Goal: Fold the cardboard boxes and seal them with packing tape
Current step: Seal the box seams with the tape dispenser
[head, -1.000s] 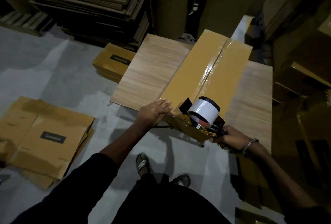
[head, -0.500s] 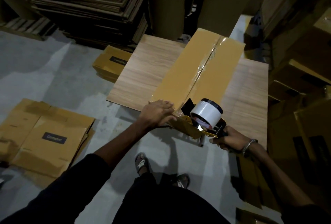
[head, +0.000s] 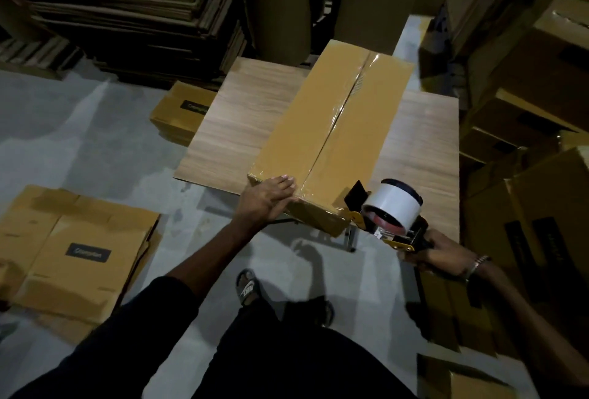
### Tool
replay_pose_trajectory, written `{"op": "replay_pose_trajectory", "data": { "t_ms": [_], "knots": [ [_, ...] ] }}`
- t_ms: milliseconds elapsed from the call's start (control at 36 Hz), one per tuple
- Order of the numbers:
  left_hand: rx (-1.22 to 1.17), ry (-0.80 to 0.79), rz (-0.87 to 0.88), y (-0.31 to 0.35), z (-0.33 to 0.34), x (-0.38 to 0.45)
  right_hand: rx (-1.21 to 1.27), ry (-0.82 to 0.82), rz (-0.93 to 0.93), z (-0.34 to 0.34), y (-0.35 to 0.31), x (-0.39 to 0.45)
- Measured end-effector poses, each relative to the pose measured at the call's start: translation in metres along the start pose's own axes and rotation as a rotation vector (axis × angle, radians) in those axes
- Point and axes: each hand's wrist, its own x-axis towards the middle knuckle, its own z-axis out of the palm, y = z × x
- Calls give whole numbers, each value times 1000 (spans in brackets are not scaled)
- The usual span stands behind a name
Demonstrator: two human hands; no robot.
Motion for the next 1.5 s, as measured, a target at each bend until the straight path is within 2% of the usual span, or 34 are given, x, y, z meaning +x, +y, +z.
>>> {"op": "replay_pose_trajectory", "data": {
  "t_ms": [111, 194, 250, 306, 361, 639, 889, 1028, 1167, 1389, 1500],
  "knots": [
    [79, -131, -116, 37, -11, 4, 18, 31, -6, 7, 8, 4],
    [51, -113, -194, 68, -12, 13, 78, 19, -3, 14, 9, 4],
    [11, -213, -249, 83, 0, 24, 110, 27, -2, 17, 10, 2],
    [86, -335, -230, 92, 19, 30, 128, 20, -9, 17, 14, 1],
    [196, -369, -194, 95, 35, 27, 131, 16, -24, 16, 19, 2],
    [208, -191, -154, 85, 51, 11, 255, -3, 34, 18, 15, -14],
    [249, -93, -125, 80, 55, 9, 114, -67, 100, -8, 25, -25],
    [213, -39, -152, 83, 56, 12, 53, 1, 105, -22, 30, -20],
    [207, 17, -160, 86, 58, 12, -12, -7, 107, -14, 31, -2],
    [228, -24, -176, 89, 57, 13, 198, -39, 186, 9, 35, 9],
    [226, -29, -184, 88, 57, 13, 135, -27, 295, 12, 51, 11]
  ]
}}
